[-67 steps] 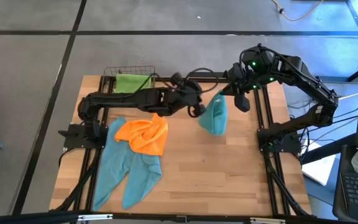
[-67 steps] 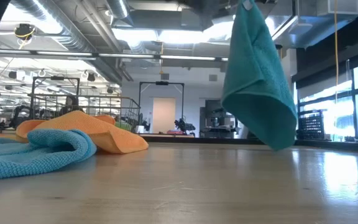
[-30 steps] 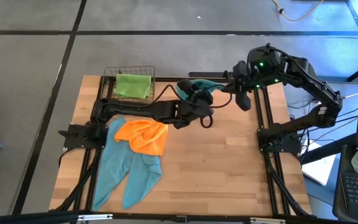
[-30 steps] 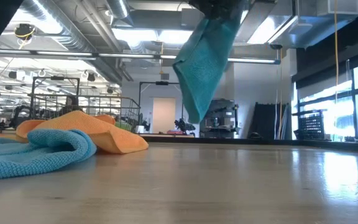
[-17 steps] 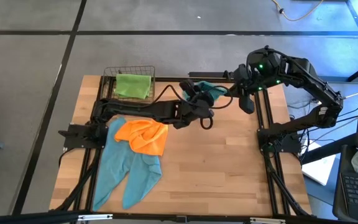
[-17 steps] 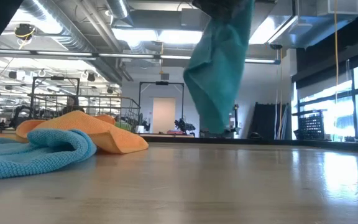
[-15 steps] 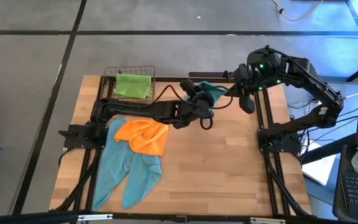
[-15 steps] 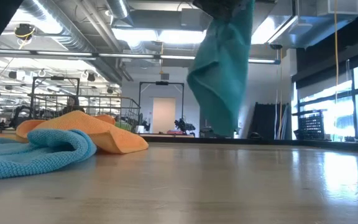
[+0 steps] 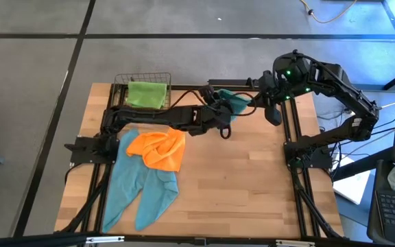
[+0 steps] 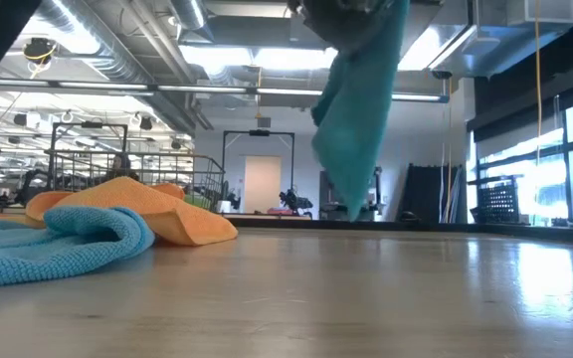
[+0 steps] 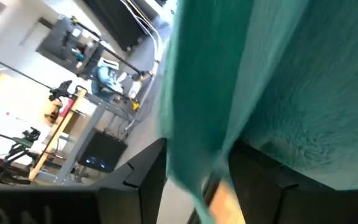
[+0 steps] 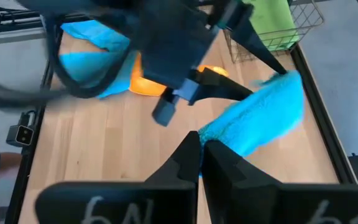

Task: Fold microfiber towels
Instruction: Fold the blue microfiber cloth

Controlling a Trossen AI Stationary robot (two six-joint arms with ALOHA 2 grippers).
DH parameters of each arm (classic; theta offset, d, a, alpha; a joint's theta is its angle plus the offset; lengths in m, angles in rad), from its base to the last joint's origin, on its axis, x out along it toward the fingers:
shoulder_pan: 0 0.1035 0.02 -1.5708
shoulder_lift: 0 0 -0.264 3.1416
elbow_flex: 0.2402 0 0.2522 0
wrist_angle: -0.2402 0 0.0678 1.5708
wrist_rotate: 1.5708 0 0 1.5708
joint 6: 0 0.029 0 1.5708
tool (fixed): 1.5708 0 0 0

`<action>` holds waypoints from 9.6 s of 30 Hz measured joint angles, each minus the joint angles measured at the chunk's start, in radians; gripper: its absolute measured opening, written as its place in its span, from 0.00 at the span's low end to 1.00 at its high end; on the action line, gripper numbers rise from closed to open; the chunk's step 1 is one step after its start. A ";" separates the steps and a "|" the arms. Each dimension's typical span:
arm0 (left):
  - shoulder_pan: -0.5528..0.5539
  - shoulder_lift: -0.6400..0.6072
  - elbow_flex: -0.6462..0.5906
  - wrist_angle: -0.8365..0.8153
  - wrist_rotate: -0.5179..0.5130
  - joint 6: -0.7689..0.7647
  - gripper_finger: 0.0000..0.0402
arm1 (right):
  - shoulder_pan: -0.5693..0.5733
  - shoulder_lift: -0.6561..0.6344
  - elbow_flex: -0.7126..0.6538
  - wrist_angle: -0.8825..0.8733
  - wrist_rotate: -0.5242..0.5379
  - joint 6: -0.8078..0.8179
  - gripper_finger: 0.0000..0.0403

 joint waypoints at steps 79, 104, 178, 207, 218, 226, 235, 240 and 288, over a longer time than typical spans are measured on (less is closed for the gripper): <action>-0.152 -0.087 0.001 0.020 -0.037 -0.434 0.41 | 0.099 -0.003 0.000 0.193 -0.016 0.113 0.03; -0.256 -0.022 0.001 0.096 0.035 -0.555 0.41 | 0.206 0.021 0.000 0.236 0.207 0.363 0.03; -0.253 -0.060 0.001 -0.414 -0.123 -0.645 0.41 | 0.413 0.028 0.000 0.025 0.209 0.249 0.03; -0.260 -0.060 0.001 0.245 0.063 -0.370 0.41 | 0.413 0.003 0.000 0.038 0.209 0.221 0.03; -0.322 -0.060 0.001 0.461 -0.074 -0.077 0.41 | 0.394 0.003 0.000 0.018 0.244 0.241 0.03; -0.302 -0.060 0.001 0.462 0.061 -0.100 0.41 | 0.384 0.016 0.000 0.021 0.247 0.246 0.03; -0.264 -0.046 0.002 0.362 0.092 -0.124 0.41 | 0.384 0.056 0.000 0.027 0.250 0.244 0.03; -0.236 -0.045 0.002 0.163 0.065 -0.237 0.41 | 0.384 0.054 0.000 0.045 0.249 0.244 0.03; -0.255 -0.054 0.000 -0.036 -0.006 -0.341 0.41 | 0.383 0.073 0.000 -0.093 0.207 0.048 0.03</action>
